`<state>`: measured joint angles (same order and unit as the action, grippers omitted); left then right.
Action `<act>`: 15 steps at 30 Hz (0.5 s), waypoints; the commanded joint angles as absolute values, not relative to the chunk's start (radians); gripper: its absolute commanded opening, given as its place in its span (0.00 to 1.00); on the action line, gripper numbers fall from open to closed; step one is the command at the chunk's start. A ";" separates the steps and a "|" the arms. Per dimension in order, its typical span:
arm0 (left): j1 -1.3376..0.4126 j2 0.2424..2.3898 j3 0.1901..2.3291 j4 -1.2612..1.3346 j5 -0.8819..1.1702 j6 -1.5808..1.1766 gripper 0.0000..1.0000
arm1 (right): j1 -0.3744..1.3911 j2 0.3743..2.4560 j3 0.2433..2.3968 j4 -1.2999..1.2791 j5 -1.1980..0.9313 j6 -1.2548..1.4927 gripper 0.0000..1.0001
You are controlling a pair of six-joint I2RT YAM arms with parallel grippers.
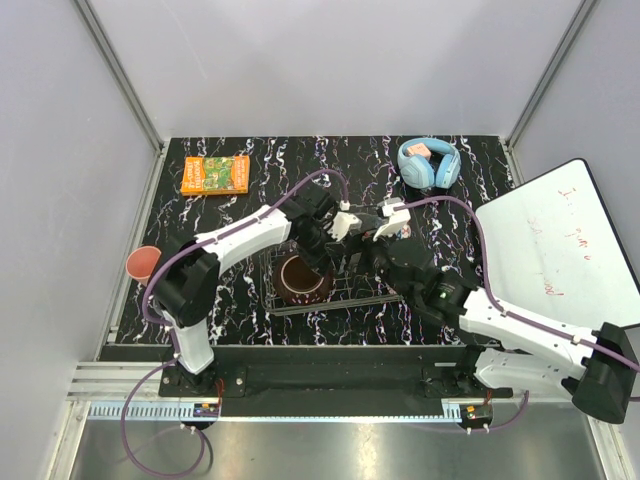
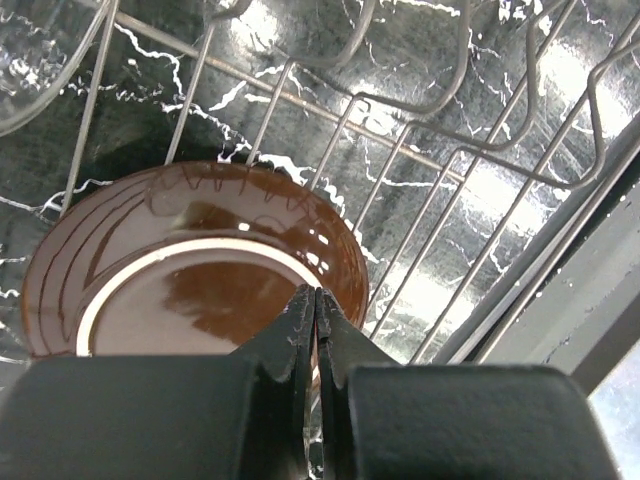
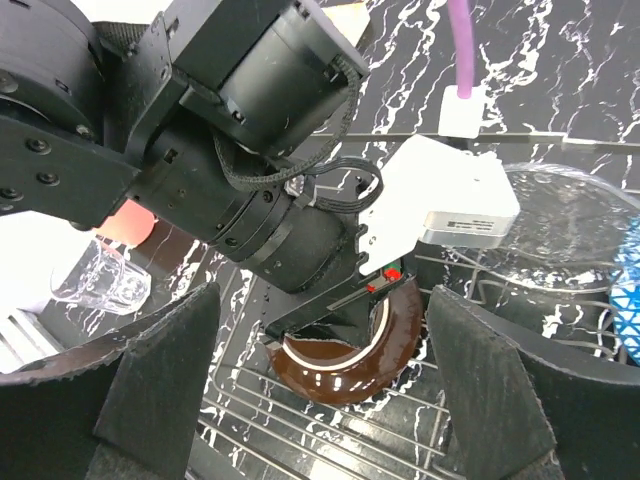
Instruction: Load the mixed dishes into the dish rack
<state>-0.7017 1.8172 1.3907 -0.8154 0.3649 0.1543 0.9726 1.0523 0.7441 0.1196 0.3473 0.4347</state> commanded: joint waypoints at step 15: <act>-0.767 1.855 1.306 -0.611 0.266 0.189 0.04 | 0.977 0.983 0.660 0.133 0.380 0.422 0.90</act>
